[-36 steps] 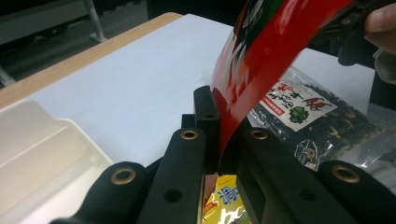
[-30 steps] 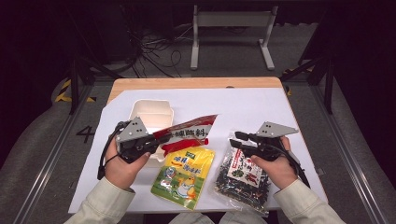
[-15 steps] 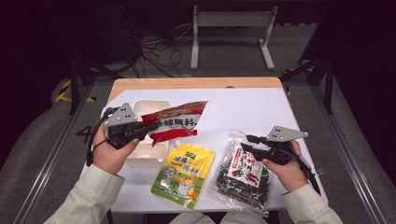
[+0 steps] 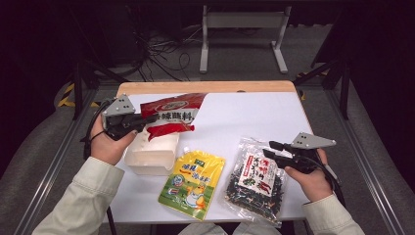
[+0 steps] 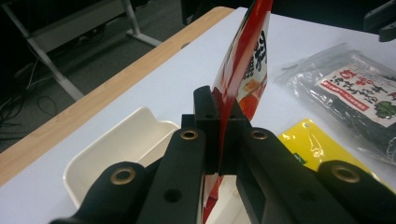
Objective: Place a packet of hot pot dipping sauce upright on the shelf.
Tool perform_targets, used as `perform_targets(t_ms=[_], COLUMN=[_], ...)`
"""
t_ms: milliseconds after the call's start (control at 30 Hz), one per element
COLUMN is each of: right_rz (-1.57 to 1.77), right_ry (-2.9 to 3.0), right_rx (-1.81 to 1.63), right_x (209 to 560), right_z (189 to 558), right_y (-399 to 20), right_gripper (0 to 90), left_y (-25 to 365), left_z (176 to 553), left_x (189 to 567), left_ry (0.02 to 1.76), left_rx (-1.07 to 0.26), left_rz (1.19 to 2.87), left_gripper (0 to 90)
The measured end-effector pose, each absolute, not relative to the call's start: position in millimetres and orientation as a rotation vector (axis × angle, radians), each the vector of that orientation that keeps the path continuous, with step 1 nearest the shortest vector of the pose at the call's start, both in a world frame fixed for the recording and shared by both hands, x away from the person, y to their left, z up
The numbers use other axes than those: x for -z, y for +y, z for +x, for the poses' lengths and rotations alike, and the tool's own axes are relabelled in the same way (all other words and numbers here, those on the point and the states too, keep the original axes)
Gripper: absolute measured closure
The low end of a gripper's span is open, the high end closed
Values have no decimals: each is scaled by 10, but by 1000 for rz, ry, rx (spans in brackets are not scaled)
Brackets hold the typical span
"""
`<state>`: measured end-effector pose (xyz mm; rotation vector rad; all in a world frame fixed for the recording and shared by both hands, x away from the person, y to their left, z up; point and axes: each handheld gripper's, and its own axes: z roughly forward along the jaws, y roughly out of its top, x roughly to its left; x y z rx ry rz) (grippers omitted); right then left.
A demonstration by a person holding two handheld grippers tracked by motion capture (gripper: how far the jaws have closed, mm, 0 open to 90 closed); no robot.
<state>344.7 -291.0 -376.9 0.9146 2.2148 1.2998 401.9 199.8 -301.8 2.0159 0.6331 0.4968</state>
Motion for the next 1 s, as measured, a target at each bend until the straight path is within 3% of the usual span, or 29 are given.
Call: perform_targets(t_ms=[1000], right_rz=[1055], right_ry=[2133], right_rx=[-1335], right_x=[3805], right_z=[3247], right_y=[-3244], right_gripper=[571], left_y=[2282], left_z=[4816], left_x=[3238], left_ry=[767], left_rx=[-578], left_rz=[2001], left_gripper=[900])
